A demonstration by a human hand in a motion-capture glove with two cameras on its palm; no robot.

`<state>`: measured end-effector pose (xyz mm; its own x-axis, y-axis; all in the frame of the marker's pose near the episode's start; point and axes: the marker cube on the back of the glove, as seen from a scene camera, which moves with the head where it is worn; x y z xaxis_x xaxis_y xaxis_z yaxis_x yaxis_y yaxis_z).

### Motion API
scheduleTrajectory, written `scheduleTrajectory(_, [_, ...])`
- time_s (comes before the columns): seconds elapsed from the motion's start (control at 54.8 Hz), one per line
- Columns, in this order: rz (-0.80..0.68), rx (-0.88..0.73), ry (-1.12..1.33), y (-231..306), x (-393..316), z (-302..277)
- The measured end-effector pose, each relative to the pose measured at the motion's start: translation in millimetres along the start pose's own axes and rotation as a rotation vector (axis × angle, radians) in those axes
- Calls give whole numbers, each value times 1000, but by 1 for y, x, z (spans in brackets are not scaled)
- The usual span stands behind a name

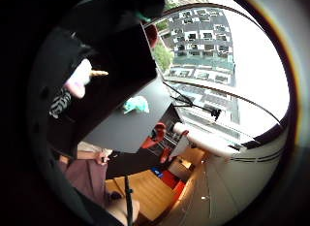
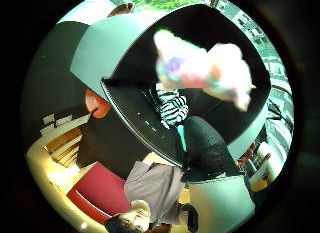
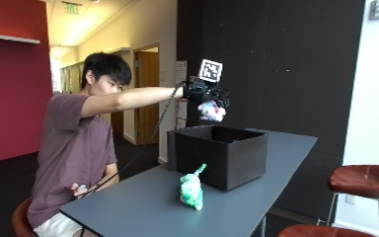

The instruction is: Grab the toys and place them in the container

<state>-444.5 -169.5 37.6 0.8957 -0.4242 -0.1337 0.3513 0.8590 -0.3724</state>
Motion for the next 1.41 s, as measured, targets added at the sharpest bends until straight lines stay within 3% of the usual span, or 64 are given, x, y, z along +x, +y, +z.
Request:
scheduleTrajectory(0.201, [82,-12,-121,-8,17,1])
scheduleTrajectory(0.292, [-13,14,-87,-3,30,2])
scheduleTrajectory(0.566, [-5,45,-106,-7,32,8])
scheduleTrajectory(0.657, [94,87,-206,-7,30,-2])
scheduleTrajectory(0.84, [1,165,-147,31,105,0])
scheduleTrajectory(0.931, [82,162,-259,52,139,6])
scheduleTrajectory(1.041, [187,148,-232,74,187,39])
scheduleTrajectory(1.169, [16,157,-184,98,227,97])
scheduleTrajectory(1.297, [203,59,-297,87,241,173])
scheduleTrajectory(1.406, [198,-29,-291,70,233,251])
